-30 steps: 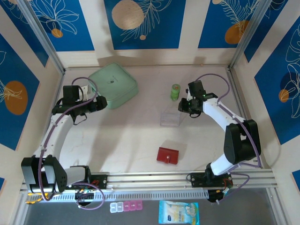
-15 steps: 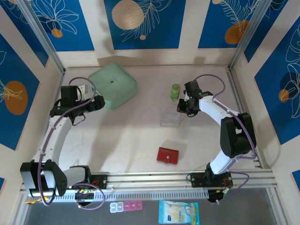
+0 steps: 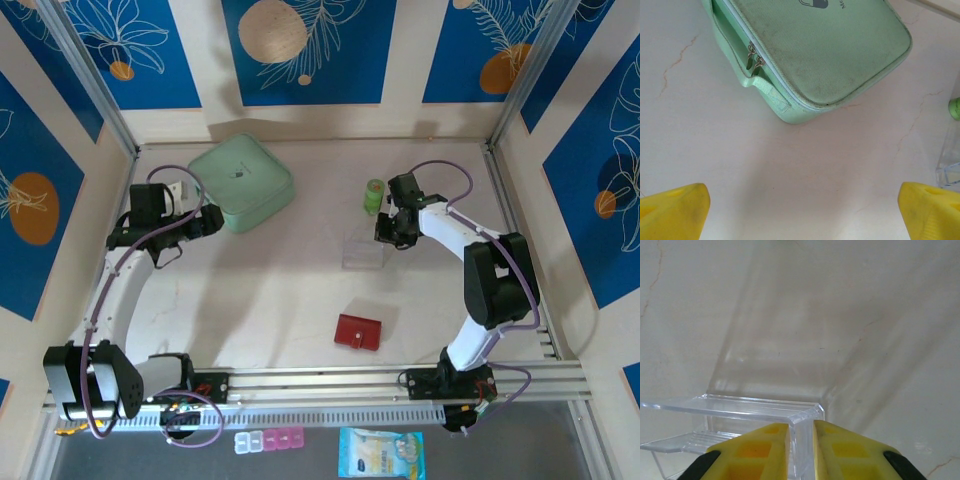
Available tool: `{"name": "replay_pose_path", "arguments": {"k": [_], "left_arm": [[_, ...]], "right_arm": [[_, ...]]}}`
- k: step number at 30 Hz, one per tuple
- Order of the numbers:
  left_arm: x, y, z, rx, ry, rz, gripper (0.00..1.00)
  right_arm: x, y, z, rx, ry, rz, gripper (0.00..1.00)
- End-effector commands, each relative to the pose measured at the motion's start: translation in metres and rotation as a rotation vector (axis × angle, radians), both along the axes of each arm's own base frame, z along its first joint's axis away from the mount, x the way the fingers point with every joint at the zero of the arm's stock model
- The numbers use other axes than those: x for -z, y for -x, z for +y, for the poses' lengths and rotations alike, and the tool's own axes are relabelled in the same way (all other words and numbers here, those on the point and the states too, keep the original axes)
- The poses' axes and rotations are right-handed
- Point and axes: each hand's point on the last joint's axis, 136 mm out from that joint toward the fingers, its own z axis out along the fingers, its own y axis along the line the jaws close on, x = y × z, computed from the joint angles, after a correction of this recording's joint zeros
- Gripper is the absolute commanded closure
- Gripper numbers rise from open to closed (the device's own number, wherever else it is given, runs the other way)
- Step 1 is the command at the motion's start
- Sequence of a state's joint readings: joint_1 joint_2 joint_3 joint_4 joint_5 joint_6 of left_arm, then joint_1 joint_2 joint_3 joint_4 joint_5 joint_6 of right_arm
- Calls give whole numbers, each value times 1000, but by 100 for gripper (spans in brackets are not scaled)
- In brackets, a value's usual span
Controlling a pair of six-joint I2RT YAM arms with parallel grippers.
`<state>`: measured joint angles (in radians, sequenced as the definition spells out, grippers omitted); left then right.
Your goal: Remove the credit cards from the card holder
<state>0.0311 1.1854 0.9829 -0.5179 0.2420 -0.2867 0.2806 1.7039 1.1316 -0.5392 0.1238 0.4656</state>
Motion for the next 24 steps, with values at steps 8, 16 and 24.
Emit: {"name": "replay_pose_path", "arguments": {"k": [8,16,24], "left_arm": [[3,6,5,-17,1,16,4],[5,5,5,-17,11,19,4],[7,5,4,-18,17,26,4]], "right_arm": [[-10,-5,9,-15,1,-9,89],[-22,-10,24,-38,41,-20,91],[-33,-25,67,-83,136,-32,91]]}}
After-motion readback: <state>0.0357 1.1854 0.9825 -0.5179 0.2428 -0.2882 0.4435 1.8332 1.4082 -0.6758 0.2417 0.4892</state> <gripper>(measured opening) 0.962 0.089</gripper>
